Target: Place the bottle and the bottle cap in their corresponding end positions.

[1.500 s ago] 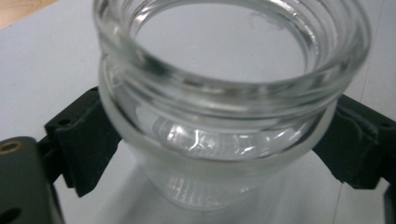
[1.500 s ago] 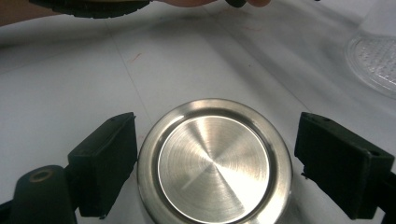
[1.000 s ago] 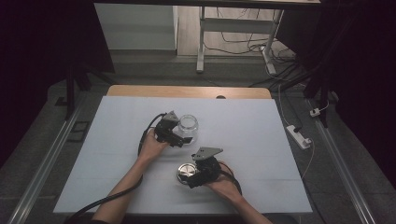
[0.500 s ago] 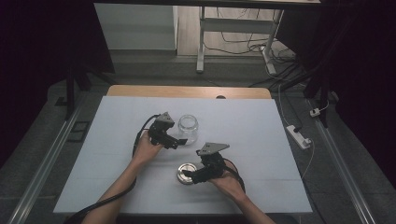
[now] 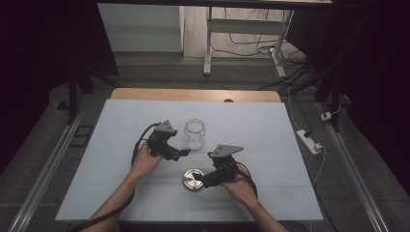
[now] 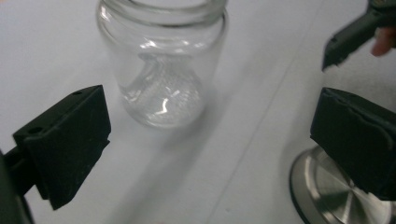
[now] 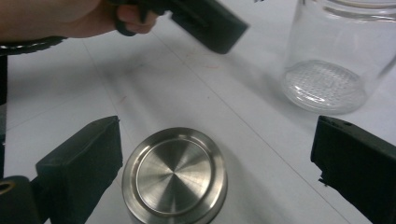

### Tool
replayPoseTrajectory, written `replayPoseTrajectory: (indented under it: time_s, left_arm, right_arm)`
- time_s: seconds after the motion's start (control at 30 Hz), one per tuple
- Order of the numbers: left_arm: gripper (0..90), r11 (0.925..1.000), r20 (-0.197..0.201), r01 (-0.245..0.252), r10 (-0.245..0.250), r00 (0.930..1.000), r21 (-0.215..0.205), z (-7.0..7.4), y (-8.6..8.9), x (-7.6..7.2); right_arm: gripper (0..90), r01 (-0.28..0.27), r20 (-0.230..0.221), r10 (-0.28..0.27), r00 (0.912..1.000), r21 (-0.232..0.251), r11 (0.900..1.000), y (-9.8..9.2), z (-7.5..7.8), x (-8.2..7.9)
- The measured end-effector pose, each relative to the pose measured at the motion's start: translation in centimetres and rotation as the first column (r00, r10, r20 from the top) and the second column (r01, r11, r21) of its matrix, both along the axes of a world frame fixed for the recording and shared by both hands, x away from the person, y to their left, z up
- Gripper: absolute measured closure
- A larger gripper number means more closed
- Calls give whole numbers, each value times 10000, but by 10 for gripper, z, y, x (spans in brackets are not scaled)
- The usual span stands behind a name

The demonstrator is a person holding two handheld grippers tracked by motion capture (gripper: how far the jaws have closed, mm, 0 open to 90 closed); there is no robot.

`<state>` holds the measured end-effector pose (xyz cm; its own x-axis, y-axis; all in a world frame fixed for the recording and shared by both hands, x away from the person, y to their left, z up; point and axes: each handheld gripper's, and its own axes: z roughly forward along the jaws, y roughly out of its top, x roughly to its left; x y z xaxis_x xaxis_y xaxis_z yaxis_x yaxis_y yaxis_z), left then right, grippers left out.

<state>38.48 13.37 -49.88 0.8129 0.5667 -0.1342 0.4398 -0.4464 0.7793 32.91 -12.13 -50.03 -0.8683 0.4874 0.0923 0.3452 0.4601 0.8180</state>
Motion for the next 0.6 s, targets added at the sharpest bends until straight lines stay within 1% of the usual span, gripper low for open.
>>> replayPoseTrajectory:
  time_s: [0.07, 0.2, 0.43, 0.6]
  left_arm:
    - [0, 9998, -19, 59, -59, 10000, 176, -1, 0, -5]
    - [0, 9995, -80, 106, -103, 9999, 298, -2, 1, -12]
    - [0, 9999, -211, 58, -56, 9998, 84, -2, 7, -25]
    - [0, 10000, -208, 74, -73, 9998, 42, -1, 10, -33]
  right_arm:
    - [16, 30, 0, -30, 10000, -51, 10000, -2, 0, 0]
    - [6, 124, 81, -122, 9999, -197, 9997, -7, 0, 1]
    - [0, 358, 117, -356, 9993, -168, 9992, -17, 1, 2]
    - [0, 485, 191, -481, 9987, -211, 9986, -22, 2, 1]
